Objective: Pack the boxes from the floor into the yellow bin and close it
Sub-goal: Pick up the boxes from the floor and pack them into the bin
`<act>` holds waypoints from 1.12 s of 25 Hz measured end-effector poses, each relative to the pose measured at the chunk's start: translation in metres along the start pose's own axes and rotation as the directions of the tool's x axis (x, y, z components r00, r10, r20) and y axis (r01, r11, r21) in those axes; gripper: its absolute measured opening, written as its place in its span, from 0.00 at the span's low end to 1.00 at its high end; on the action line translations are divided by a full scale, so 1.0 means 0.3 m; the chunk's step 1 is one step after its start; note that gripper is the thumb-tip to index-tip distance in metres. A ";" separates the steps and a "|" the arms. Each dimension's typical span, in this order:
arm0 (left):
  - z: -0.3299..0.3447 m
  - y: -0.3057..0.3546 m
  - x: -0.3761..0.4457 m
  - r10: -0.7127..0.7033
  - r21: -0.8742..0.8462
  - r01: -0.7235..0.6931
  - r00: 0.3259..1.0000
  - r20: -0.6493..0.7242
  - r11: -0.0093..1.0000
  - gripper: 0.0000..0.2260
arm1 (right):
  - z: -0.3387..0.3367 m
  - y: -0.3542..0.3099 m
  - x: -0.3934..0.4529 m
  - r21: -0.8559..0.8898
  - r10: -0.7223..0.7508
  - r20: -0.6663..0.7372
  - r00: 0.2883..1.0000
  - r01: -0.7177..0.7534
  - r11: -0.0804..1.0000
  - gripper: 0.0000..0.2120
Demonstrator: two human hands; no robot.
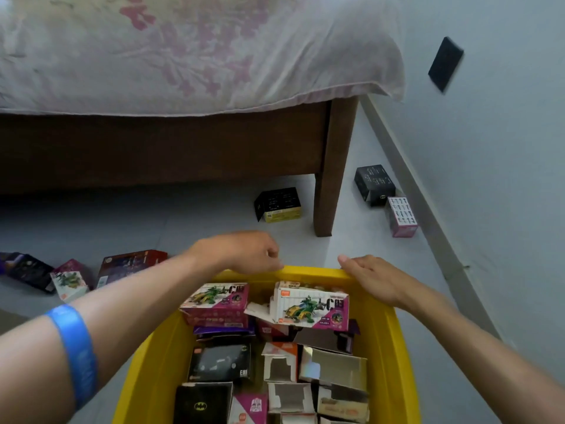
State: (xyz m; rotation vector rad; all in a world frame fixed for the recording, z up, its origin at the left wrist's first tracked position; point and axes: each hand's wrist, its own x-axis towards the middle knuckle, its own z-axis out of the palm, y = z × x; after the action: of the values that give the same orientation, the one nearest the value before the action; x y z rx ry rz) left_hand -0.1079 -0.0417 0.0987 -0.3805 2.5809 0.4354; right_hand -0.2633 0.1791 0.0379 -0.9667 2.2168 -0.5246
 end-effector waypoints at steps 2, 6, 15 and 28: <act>-0.059 0.000 0.069 -0.030 0.019 0.027 0.978 0.205 0.999 0.11 | -0.019 0.027 0.046 -0.034 -0.016 0.097 0.995 0.019 0.999 0.32; -0.022 0.051 0.242 -0.087 0.098 0.084 0.996 0.030 0.992 0.12 | -0.071 0.157 0.164 0.023 -0.020 0.027 0.999 0.020 1.000 0.21; 0.054 0.170 0.515 -0.164 -0.044 0.159 0.979 -0.120 0.986 0.21 | -0.243 0.525 0.394 -0.174 0.299 -0.337 0.893 -0.372 0.912 0.38; 0.042 -0.062 0.654 -0.353 -0.096 0.340 0.908 -0.225 0.935 0.23 | 0.190 0.352 0.259 -0.056 0.148 -0.356 0.923 -0.179 0.982 0.17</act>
State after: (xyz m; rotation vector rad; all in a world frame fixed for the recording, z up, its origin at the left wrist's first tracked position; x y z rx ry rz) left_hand -0.2612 -0.0904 -0.0160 -0.9475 2.6528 0.3475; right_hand -0.3154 0.1831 -0.0952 -0.7656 2.6328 -0.5606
